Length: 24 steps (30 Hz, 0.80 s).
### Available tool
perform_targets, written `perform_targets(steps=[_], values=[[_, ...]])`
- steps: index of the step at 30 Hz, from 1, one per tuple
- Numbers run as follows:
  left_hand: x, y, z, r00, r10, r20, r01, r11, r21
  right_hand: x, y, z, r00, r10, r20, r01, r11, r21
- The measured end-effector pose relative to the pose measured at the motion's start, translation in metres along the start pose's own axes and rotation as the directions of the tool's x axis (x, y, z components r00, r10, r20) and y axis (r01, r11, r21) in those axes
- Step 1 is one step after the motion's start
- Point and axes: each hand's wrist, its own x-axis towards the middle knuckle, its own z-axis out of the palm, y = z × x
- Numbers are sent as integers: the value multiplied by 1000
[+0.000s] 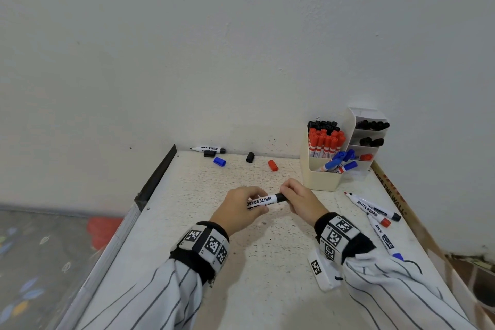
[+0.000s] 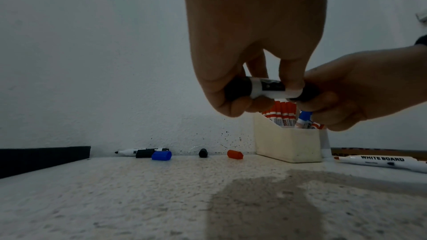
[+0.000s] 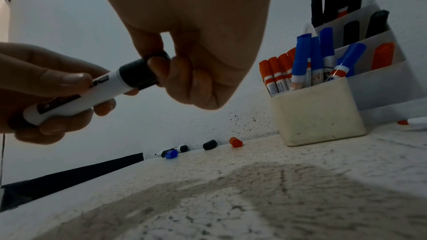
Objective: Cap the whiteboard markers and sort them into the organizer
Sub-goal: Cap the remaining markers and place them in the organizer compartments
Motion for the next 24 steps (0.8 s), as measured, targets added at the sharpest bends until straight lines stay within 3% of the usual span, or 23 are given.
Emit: perform_targets(steps=[6, 8, 12, 13, 17, 19, 21, 24], values=[[-2, 10, 5, 992, 123, -3, -116, 944, 308, 4, -3, 11, 993, 23, -115, -14, 997, 78], [-1, 13, 5, 994, 104, 21, -106, 961, 257, 3, -7, 11, 988, -14, -152, 30, 994, 105], [1, 24, -3, 987, -3, 163, 18, 995, -96, -3, -12, 9, 974, -147, -173, 168, 979, 116], [1, 26, -4, 985, 6, 175, 8, 997, -76, -4, -10, 8, 975, -143, -170, 166, 978, 128], [2, 29, -1, 991, 74, 112, -104, 953, 286, -6, -4, 8, 986, -37, -161, 67, 981, 183], [4, 30, -2, 986, 52, 159, -85, 975, 208, -9, -4, 8, 986, -50, -162, 83, 976, 203], [5, 33, -7, 968, 6, 252, -9, 1000, 10, -14, -6, 8, 981, -104, -163, 135, 972, 192], [3, 39, -12, 953, -28, 301, 80, 984, -161, -17, -9, 6, 964, -186, -188, 214, 967, 141]])
